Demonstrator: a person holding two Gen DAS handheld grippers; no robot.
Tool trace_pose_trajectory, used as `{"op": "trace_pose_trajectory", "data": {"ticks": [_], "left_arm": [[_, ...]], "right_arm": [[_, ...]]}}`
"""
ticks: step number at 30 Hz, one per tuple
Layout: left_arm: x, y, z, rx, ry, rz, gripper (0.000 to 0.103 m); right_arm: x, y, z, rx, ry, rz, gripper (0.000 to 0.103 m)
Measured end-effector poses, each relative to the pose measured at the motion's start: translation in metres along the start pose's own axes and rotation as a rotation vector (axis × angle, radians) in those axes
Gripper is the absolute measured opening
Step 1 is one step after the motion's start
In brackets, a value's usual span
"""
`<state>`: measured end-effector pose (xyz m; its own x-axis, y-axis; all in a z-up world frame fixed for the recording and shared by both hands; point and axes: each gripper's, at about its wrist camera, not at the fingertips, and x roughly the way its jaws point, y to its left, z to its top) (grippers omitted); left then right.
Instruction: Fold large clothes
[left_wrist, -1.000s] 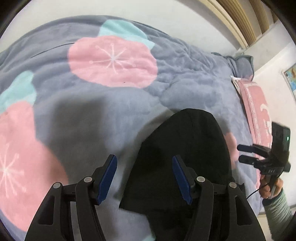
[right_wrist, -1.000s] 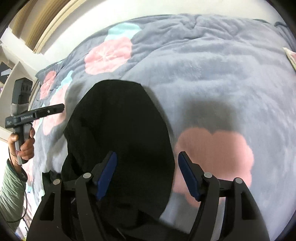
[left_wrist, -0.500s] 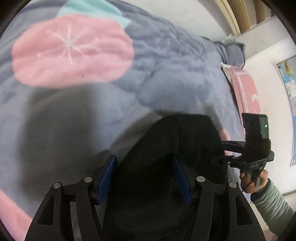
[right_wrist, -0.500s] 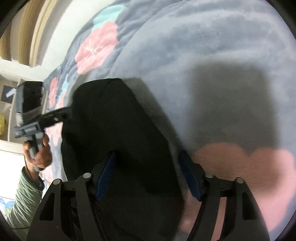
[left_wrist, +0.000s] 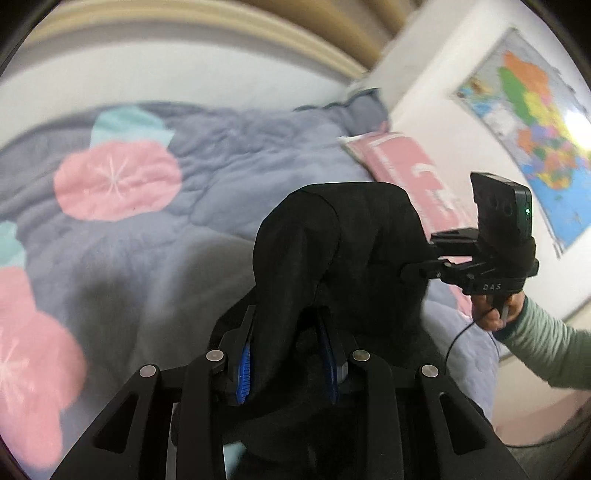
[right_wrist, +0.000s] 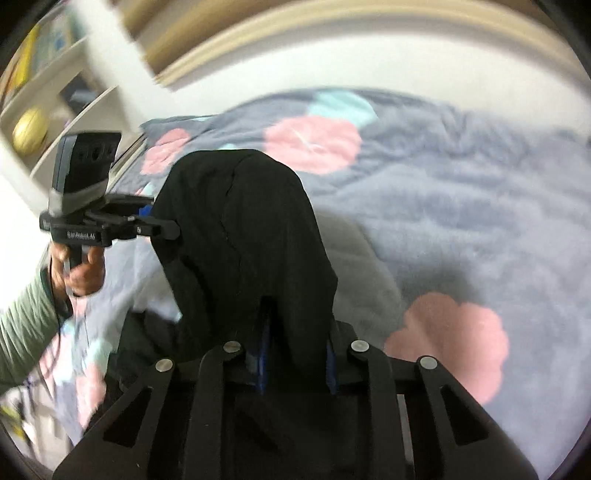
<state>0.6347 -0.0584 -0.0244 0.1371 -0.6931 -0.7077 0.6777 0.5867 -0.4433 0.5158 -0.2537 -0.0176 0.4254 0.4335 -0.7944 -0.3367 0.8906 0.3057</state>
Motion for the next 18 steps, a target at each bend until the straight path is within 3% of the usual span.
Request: {"op": "trace_pose_trajectory", "data": {"ticks": [4,9,11,14,18], "left_arm": [[-0.049,-0.058,-0.043,0.076,0.0,0.001,0.03],[-0.071,-0.117,-0.113,0.142,0.067,0.014,0.031],[-0.065,-0.133,-0.152,0.137,0.126,0.048,0.031],[-0.036,-0.145,-0.215,0.099,0.233,0.14,0.031],[-0.005,-0.135,-0.285,-0.066,0.303,0.201,0.031]], "right_arm": [[-0.048,0.053,-0.03,-0.091,-0.019,-0.027,0.027],[-0.087,0.111,-0.088,-0.181,0.001,-0.081,0.027],[-0.086,0.13,-0.116,-0.21,0.03,-0.12,0.027],[-0.066,0.147,-0.166,-0.161,0.121,-0.101,0.027],[-0.021,0.151,-0.236,-0.045,0.259,-0.131,0.027]]}}
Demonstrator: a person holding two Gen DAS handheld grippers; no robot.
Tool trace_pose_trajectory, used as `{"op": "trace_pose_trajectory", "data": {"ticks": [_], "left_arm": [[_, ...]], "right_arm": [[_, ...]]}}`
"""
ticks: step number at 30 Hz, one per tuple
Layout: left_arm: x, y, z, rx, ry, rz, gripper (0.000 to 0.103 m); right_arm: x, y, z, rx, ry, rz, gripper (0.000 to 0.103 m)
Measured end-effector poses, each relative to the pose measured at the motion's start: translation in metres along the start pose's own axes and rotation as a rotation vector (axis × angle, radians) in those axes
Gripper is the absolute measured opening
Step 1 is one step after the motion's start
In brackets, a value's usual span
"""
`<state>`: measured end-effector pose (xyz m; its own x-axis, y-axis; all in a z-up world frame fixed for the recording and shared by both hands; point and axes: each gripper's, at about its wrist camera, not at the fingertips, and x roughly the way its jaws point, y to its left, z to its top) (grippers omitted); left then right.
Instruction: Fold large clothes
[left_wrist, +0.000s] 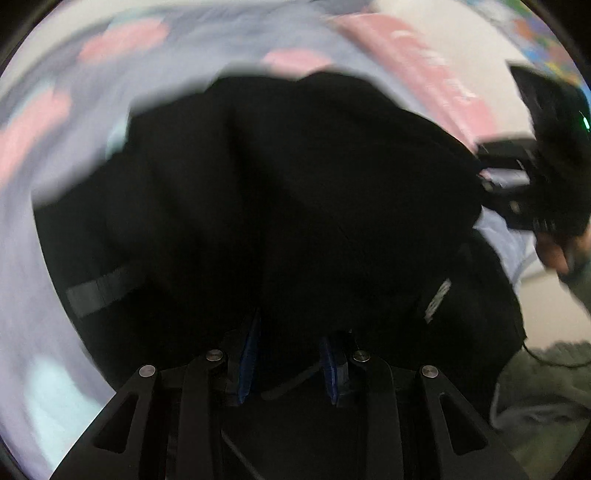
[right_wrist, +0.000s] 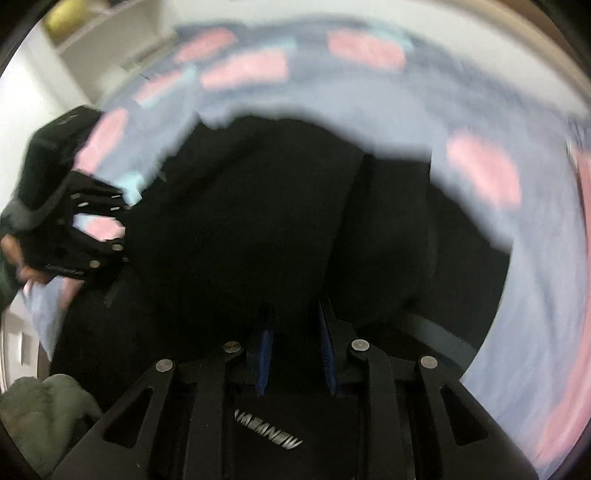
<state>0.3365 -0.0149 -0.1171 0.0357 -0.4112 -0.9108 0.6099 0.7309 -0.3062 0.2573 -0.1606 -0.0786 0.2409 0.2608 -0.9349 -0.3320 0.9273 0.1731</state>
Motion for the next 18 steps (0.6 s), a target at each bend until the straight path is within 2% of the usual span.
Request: {"op": "trace_pose_trajectory", "data": {"ticks": [1,4,7,8,9,10,13,15,16,18], "left_arm": [[0.004,0.005,-0.011,-0.064,-0.003,-0.002,0.031],[-0.014,0.017,-0.025,-0.168,-0.06,-0.055,0.031],[-0.046,0.026,-0.028,-0.198,-0.121,-0.045,0.031],[-0.057,0.029,-0.026,-0.201,-0.137,-0.039,0.031],[-0.072,0.032,-0.021,-0.198,-0.162,-0.028,0.031],[-0.084,0.034,-0.015,-0.191,-0.191,-0.02,0.031],[-0.123,0.034,0.01,-0.173,-0.298,-0.021,0.031],[-0.135,0.031,0.033,-0.175,-0.346,-0.037,0.034],[-0.137,0.029,0.046,-0.184,-0.365,-0.044,0.04],[-0.128,0.029,0.073,-0.215,-0.372,-0.063,0.043]], "right_arm": [[0.011,-0.002,-0.01,0.042,0.031,0.017,0.027],[0.02,-0.016,-0.024,0.142,0.083,0.047,0.027],[0.001,-0.038,-0.023,0.203,0.057,0.037,0.033],[-0.007,-0.044,-0.022,0.219,0.044,0.031,0.039],[-0.02,-0.053,-0.021,0.242,0.017,0.031,0.047],[-0.034,-0.062,-0.016,0.266,-0.018,0.034,0.051],[-0.068,-0.074,0.001,0.3,-0.106,0.057,0.056],[-0.08,-0.076,0.02,0.308,-0.146,0.069,0.059],[-0.084,-0.069,0.028,0.308,-0.165,0.077,0.06],[-0.08,-0.061,0.054,0.321,-0.186,0.095,0.067]]}}
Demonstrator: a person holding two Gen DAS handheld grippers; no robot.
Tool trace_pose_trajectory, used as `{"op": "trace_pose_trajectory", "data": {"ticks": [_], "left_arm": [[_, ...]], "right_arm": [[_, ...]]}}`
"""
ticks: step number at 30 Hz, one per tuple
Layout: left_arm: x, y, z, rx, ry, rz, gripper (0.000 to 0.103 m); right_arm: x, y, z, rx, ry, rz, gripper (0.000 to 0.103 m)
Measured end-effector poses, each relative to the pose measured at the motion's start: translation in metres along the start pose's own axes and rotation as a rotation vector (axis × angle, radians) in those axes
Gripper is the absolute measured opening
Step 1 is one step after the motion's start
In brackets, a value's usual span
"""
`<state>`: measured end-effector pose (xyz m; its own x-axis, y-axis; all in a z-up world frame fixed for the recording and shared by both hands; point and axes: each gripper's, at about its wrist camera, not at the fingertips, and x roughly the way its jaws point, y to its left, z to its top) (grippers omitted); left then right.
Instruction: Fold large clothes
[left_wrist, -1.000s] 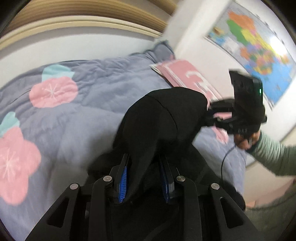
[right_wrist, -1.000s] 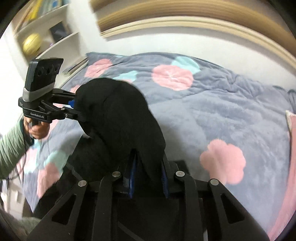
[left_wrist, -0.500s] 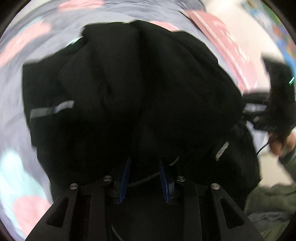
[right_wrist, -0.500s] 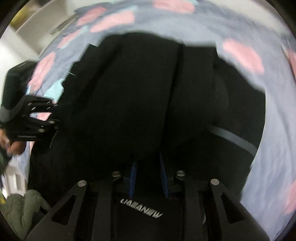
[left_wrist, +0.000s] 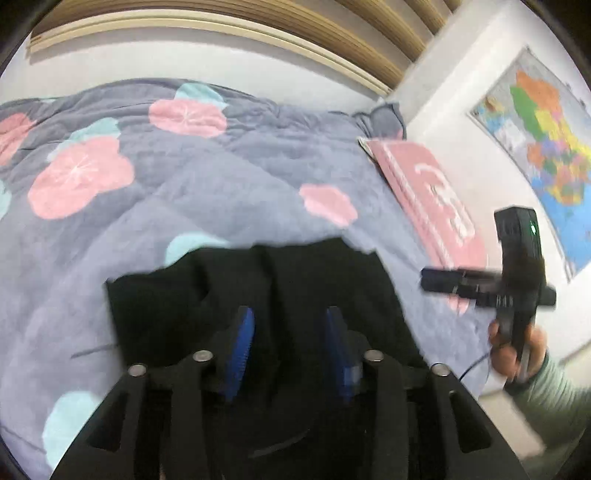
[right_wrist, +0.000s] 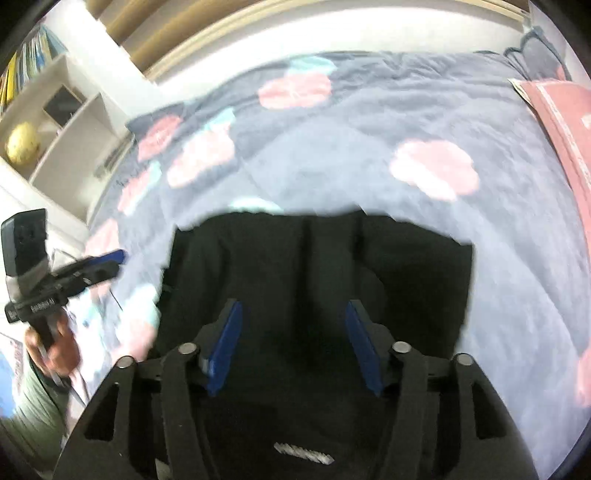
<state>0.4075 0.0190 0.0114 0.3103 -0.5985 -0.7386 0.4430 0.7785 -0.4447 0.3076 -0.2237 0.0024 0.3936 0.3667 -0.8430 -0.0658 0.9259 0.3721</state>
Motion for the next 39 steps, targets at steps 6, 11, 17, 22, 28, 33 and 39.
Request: {"op": "trace_pose_trajectory", "data": {"ticks": [6,11,17,22,28,33,39], "left_arm": [[0.099,-0.008,-0.008,-0.061,0.22,-0.014,0.043],[0.16,0.025,-0.058,-0.164,0.394,0.061,0.045],[0.148,0.034,-0.066,-0.222,0.334,-0.006,0.045],[0.103,0.011,-0.068,-0.158,0.268,-0.045,0.045],[0.095,0.0,-0.085,-0.109,0.299,-0.027,0.045],[0.135,0.033,-0.11,-0.262,0.357,-0.005,0.045],[0.104,0.021,-0.112,-0.271,0.306,0.004,0.045]], "right_arm": [[0.081,0.026,0.005,-0.022,0.136,-0.092,0.067],[0.147,0.016,-0.052,-0.086,0.265,-0.183,0.065],[0.139,0.015,-0.071,-0.084,0.185,-0.166,0.066],[0.09,0.025,-0.07,-0.081,0.135,-0.095,0.067],[0.066,0.051,-0.095,-0.169,0.102,-0.119,0.068],[0.126,0.027,-0.112,-0.11,0.207,-0.174,0.069],[0.111,0.037,-0.114,-0.108,0.212,-0.185,0.071]]}}
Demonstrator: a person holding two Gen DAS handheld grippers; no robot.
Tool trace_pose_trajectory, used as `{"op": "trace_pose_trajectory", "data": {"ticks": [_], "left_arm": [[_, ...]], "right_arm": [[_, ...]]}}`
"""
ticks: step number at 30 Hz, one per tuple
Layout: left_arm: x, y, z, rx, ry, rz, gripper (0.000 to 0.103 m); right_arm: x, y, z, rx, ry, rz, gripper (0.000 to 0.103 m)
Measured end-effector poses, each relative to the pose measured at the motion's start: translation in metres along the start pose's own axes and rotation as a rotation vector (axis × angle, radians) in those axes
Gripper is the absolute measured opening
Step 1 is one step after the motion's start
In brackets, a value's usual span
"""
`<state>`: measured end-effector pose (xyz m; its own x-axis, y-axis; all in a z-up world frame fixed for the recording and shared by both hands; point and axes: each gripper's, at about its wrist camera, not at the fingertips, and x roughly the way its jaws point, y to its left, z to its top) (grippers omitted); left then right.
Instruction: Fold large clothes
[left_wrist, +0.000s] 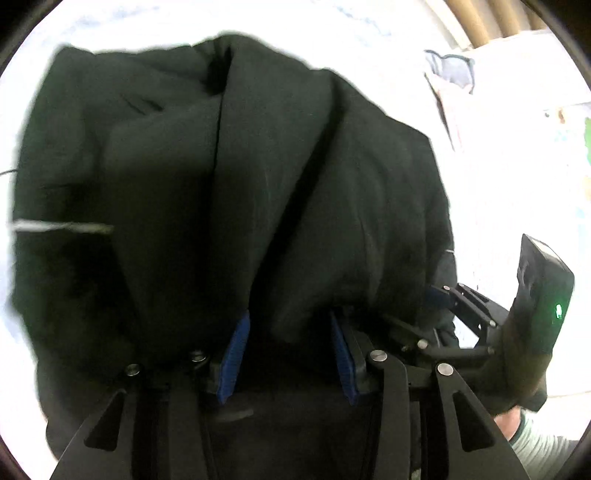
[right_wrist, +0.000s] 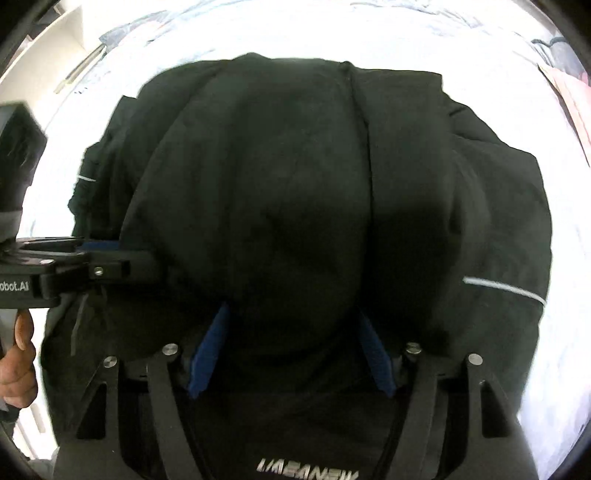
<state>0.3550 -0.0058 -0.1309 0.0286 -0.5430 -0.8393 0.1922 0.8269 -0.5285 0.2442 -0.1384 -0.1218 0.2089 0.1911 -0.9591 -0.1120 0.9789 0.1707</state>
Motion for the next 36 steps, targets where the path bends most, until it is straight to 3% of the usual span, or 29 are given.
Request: {"op": "trace_pose_trajectory", "data": {"ticks": [3,12,13,15,19,23,27,36], "left_arm": [[-0.048,0.0,-0.036,0.009,-0.072,-0.009,0.045],[-0.14,0.041,-0.12,-0.161,-0.196,0.088,0.045],[-0.159,0.069,-0.135,-0.193,-0.211,0.089,0.045],[-0.172,0.086,-0.151,-0.243,-0.228,0.088,0.045],[-0.18,0.101,-0.177,-0.281,-0.226,0.147,0.045],[-0.176,0.112,-0.213,-0.303,-0.19,0.207,0.045],[-0.167,0.134,-0.256,-0.364,-0.153,0.214,0.045],[-0.157,0.17,-0.327,-0.493,-0.157,0.069,0.045]], "right_arm": [[-0.034,-0.011,-0.019,0.04,-0.026,0.057,0.071],[-0.095,-0.072,-0.12,0.23,-0.042,0.036,0.073],[-0.1,-0.081,-0.128,0.257,-0.039,0.03,0.073],[-0.101,-0.095,-0.142,0.309,-0.035,0.025,0.073],[-0.113,-0.121,-0.171,0.406,-0.045,0.048,0.073],[-0.106,-0.121,-0.185,0.43,-0.032,0.025,0.073],[-0.101,-0.126,-0.208,0.439,0.004,0.009,0.073],[-0.094,-0.126,-0.241,0.421,0.063,-0.001,0.073]]}}
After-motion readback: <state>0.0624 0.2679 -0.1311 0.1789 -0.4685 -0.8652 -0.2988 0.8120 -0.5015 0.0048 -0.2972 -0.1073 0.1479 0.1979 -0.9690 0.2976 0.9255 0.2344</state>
